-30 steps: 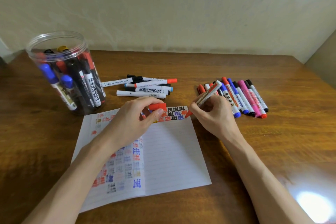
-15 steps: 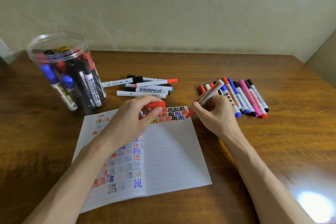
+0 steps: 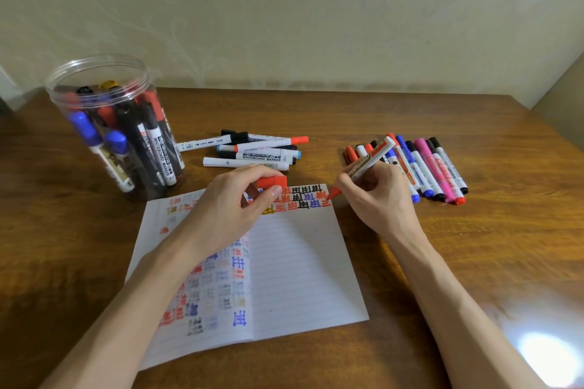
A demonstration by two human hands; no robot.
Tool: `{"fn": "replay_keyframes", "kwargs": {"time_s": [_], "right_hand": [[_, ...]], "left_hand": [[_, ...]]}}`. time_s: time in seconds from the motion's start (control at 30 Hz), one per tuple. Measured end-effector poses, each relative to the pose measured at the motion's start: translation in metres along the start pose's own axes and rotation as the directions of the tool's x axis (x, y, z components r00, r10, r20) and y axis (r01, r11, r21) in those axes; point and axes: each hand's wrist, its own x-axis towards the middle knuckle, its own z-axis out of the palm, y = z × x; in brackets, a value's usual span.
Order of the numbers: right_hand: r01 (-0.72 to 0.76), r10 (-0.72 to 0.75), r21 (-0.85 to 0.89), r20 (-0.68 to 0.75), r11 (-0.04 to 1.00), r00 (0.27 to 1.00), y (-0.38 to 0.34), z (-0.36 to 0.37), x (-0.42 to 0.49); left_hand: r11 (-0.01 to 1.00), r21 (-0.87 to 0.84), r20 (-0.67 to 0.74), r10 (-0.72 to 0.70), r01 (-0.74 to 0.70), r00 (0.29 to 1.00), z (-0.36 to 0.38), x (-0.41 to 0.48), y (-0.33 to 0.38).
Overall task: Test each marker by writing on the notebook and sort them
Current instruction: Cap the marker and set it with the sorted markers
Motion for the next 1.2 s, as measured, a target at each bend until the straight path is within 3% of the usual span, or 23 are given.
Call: {"fn": "replay_keyframes", "kwargs": {"time_s": [0.63, 0.83, 1.2], "right_hand": [[0.033, -0.033, -0.004, 0.086, 0.999, 0.996, -0.0001, 0.0014, -0.0011], [0.023, -0.023, 0.009, 0.014, 1.0, 1.0, 0.0, -0.0005, -0.0012], [0.028, -0.028, -0.011, 0.062, 1.0, 0.998, -0.0013, 0.0006, -0.002]], "left_hand": [[1.0, 0.015, -0.001, -0.003, 0.003, 1.0, 0.0, -0.0004, -0.0003], [1.0, 0.014, 0.001, -0.002, 0.002, 1.0, -0.0003, -0.0005, 0.0006], [1.0, 0.015, 0.002, 0.01, -0.01, 1.0, 0.0001, -0.0002, -0.0001]]}}
